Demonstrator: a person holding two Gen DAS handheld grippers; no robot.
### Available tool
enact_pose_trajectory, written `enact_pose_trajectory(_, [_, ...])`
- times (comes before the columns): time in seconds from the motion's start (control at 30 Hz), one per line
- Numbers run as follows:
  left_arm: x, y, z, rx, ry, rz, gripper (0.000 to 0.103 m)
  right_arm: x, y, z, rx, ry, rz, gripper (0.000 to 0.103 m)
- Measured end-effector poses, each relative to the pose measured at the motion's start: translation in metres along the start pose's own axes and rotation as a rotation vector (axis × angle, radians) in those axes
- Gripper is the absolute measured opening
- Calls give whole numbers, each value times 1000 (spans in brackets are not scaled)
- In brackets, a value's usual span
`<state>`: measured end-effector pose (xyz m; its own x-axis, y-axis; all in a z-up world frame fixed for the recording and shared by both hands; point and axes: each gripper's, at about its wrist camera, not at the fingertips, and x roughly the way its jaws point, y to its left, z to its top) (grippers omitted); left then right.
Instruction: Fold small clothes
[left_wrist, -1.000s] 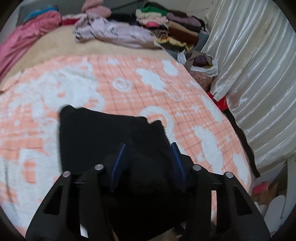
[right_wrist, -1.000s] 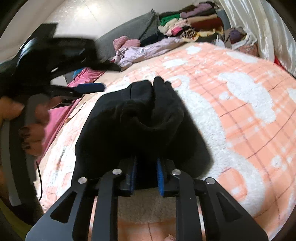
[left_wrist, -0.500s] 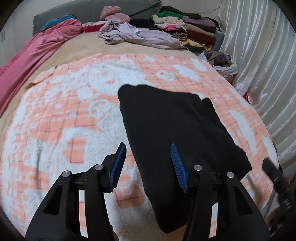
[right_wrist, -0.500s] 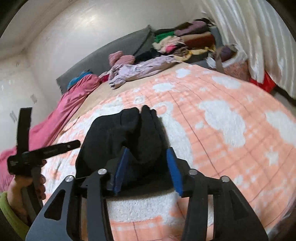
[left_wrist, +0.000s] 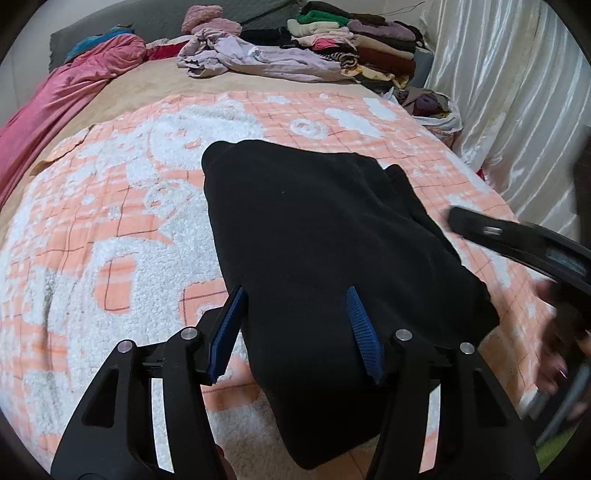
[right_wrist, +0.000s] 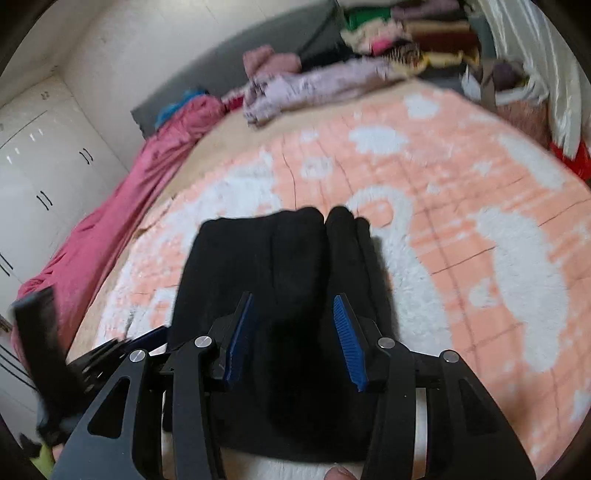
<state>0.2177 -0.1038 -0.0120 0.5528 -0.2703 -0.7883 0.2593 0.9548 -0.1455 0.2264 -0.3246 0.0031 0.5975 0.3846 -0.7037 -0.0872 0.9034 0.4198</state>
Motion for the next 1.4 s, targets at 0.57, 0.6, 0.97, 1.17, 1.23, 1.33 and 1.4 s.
enact_pose_trajectory(0.57, [-8, -5, 0, 17, -44, -10, 69, 47, -15, 4, 74, 80, 53, 44])
enact_pose_trajectory(0.6, [-7, -4, 0, 14, -43, -9, 69, 48, -14, 4, 64, 79, 51, 43])
enact_pose_trajectory(0.97, [3, 3, -4, -19, -28, -18, 75, 47, -6, 6, 23, 48, 84, 25])
enact_pose_trajectory(1.17, [1, 4, -6, -29, -29, -22, 76, 34, 2, 8, -7, -14, 104, 18])
enact_pose_trajectory(1.23, [-1, 5, -7, -29, -26, -27, 76, 29, 4, 9, -18, -34, 110, 16])
enact_pose_trajectory(1.33, [-6, 4, -6, -33, -24, -45, 76, 16, 11, 11, -72, -78, 79, 15])
enact_pose_trajectory(1.4, [-8, 1, -4, -29, -24, -58, 76, 7, 16, 12, -117, -102, 47, 15])
